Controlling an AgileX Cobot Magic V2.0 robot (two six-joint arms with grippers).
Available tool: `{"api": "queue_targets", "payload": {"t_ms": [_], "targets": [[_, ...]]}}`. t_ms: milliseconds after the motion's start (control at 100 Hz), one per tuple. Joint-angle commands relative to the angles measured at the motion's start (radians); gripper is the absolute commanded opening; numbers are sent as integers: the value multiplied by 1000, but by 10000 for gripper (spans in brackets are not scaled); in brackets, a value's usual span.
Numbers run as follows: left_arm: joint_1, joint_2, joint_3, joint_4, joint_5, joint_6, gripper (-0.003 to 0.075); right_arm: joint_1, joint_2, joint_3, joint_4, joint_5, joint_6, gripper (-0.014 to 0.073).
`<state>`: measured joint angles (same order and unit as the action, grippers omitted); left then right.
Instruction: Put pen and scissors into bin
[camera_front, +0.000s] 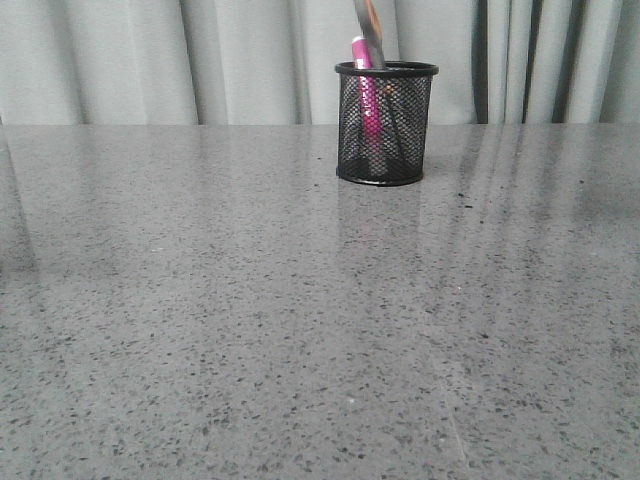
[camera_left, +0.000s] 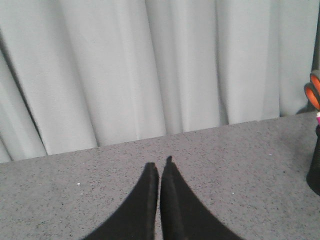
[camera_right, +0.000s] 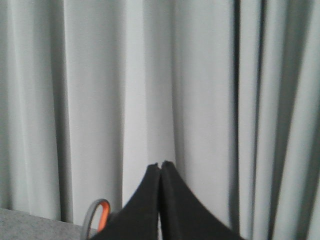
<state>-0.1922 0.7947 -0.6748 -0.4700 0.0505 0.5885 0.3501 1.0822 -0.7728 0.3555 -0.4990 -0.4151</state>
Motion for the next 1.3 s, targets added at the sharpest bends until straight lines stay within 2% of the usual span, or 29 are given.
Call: {"api": "queue_targets", "payload": {"t_ms": [0,130,390,550,650,790,1290], "targets": [[5,-59,45,-28,-147,-7,-19,-34,-121,73,-6,-60,-12,-76],[5,-150,167,-35,-213,-7,-19,-48,-280,242,-6,-60,-12,-76],[5,-371,380,-127,-213,-7,-19,-48,-573,539,14,-51,-12,-76],[5,-518,464,-170,-192,-7,-19,-48,-692,670,81,-38,-12,-76],[5,-590,501,-185,-182,-7,-19,-48,-738,704,131,-22,-12,-76],[5,-655,511,-184,-184,-7,-19,-48,-765,717,131,9,-12,-76],[5,-660,511,-186,-189,-7,-19,-48,-765,717,131,0,-12,-76]]}}
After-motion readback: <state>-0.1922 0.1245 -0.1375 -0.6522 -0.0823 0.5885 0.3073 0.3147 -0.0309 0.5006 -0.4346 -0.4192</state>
